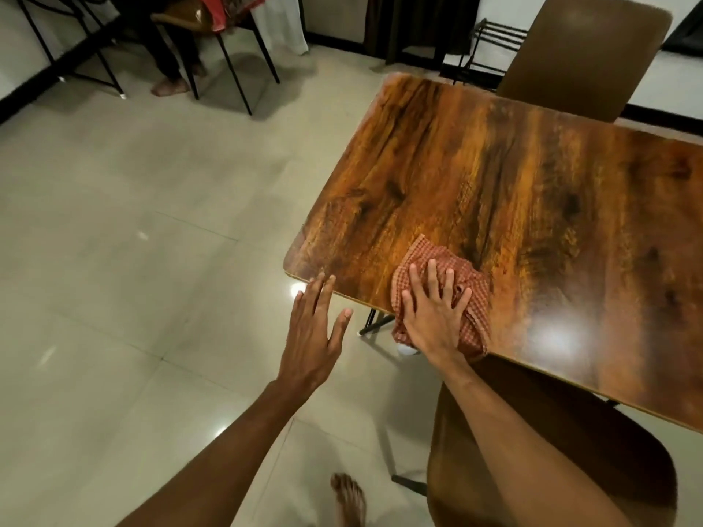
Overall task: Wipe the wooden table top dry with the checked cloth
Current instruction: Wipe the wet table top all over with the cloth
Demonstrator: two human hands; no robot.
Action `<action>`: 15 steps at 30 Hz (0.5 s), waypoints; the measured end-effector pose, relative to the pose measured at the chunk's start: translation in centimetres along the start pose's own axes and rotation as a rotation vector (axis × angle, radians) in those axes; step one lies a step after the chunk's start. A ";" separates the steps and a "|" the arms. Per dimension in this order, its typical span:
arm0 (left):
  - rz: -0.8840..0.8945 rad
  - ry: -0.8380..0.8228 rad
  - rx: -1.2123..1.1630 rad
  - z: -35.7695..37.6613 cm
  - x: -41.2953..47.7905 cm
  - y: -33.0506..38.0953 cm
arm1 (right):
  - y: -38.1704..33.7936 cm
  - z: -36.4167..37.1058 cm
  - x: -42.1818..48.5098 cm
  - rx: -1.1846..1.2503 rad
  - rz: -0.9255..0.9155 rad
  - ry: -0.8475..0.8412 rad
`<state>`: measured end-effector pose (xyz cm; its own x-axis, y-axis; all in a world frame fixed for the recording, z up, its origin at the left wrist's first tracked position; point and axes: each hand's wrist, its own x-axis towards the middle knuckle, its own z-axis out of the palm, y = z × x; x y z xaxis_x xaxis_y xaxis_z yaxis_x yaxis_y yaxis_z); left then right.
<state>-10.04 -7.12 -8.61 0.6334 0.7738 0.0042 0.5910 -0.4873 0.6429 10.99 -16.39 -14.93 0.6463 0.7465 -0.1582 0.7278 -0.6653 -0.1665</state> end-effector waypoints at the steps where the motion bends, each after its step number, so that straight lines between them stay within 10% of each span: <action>1: -0.005 0.007 -0.009 -0.6 0.8 -0.7 | -2.8 0.3 0.4 -0.004 -0.047 -0.004; 10: -0.003 0.044 -0.030 -5.2 9.5 -6.6 | -18.8 2.5 7.2 -0.112 -0.460 -0.115; 15: 0.042 -0.028 -0.039 -6.5 14.6 -8.7 | -19.1 0.1 14.0 0.022 -0.271 -0.093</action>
<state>-9.20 11.03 -9.17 0.6714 0.7410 0.0106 0.5440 -0.5025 0.6720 6.08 6.77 -14.10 0.4040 0.8941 -0.1934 0.8653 -0.4421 -0.2361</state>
